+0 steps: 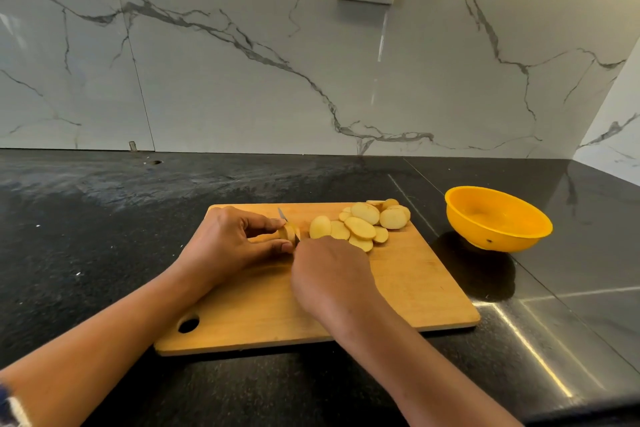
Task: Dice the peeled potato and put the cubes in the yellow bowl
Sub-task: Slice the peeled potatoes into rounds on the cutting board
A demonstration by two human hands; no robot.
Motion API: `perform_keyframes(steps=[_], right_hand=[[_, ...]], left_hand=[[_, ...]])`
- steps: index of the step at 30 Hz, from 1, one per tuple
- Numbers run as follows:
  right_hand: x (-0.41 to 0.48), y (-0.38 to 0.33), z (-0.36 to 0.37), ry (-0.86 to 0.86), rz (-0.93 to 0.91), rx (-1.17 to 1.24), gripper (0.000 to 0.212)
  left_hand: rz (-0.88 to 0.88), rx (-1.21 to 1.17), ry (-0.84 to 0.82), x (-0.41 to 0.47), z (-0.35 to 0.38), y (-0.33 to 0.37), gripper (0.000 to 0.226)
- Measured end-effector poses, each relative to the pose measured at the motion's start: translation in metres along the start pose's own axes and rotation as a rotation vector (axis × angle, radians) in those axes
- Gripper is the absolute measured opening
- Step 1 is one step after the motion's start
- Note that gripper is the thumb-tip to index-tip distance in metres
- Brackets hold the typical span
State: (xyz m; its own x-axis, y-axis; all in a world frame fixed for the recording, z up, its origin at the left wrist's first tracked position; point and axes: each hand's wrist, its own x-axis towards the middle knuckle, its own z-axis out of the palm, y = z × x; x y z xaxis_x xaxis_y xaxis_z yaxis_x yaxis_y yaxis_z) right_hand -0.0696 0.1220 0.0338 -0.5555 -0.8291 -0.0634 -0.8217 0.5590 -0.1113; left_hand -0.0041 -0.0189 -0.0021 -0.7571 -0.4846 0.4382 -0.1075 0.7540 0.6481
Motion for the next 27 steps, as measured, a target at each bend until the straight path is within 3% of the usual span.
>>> perform_keyframes(steps=[12,18,27], right_hand=[[0.007,-0.001,0.002,-0.056,-0.03,-0.035,0.025],[-0.034,0.014,0.004,-0.163,-0.085,-0.109,0.021],[-0.038,0.041,0.011,0.014,0.01,0.043,0.034]], left_hand=[[-0.04,-0.038,-0.019,0.001,-0.001,0.002,0.054],[-0.095,-0.088,-0.029,0.001,-0.001,0.001,0.047],[-0.131,-0.168,-0.093,0.003,-0.003,-0.004,0.047]])
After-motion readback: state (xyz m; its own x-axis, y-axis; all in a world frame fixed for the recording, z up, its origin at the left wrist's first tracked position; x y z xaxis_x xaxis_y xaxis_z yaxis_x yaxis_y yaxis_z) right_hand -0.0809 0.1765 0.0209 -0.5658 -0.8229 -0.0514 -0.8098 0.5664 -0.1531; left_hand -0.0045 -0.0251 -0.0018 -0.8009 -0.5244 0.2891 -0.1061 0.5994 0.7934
